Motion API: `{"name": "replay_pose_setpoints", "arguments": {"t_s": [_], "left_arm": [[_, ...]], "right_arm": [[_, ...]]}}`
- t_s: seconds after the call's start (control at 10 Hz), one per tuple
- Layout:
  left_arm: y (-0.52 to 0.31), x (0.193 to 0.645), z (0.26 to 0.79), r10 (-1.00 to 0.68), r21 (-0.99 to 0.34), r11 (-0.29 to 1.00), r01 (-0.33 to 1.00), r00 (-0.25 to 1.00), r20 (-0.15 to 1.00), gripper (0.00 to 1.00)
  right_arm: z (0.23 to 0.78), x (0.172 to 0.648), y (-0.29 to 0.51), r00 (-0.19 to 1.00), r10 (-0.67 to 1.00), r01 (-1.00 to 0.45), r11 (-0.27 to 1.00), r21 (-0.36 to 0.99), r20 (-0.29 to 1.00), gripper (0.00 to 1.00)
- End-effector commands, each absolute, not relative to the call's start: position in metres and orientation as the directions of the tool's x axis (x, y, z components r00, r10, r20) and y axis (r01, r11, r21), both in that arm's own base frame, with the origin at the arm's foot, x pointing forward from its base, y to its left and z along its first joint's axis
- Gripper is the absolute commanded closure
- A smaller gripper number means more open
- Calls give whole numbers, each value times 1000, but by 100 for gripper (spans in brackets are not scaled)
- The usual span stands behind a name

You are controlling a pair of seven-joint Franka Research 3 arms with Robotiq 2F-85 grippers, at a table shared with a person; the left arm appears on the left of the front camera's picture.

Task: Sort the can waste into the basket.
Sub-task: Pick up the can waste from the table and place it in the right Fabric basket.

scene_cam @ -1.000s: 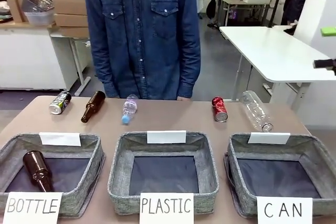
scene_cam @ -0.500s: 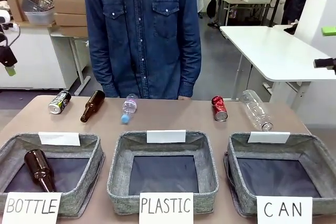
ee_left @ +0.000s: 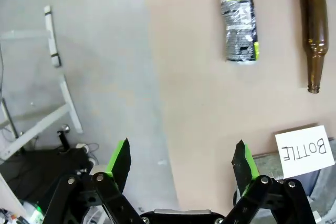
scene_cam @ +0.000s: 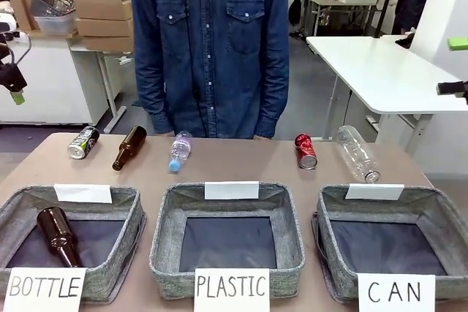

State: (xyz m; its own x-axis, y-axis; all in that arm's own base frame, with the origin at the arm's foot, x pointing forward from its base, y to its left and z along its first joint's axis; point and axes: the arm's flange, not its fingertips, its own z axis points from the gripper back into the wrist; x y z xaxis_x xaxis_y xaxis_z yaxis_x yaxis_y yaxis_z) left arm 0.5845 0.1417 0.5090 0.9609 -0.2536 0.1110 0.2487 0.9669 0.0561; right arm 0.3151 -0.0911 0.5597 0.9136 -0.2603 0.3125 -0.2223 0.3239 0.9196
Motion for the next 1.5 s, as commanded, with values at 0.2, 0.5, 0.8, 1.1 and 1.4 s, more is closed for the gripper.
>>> {"name": "replay_pose_setpoints", "arguments": {"t_s": [0.2,0.5,0.8,1.1,1.4], "left_arm": [[108,641,461,-368,-273,868,414,907,205,0],[117,665,439,-149,-304,929,209,967,208,0],[142,694,423,-117,-444,878,178,980,161,0],[123,731,379,-135,-417,897,147,989,58,0],[103,749,351,-65,-275,959,70,998,25,0]], "right_arm": [[561,318,-90,904,-260,-256,305,917,339,0],[561,318,-90,904,-260,-256,305,917,339,0],[561,318,-90,904,-260,-256,305,917,339,0],[561,318,-90,904,-260,-256,305,917,339,0],[561,318,-90,904,-260,-256,305,917,339,0]]}}
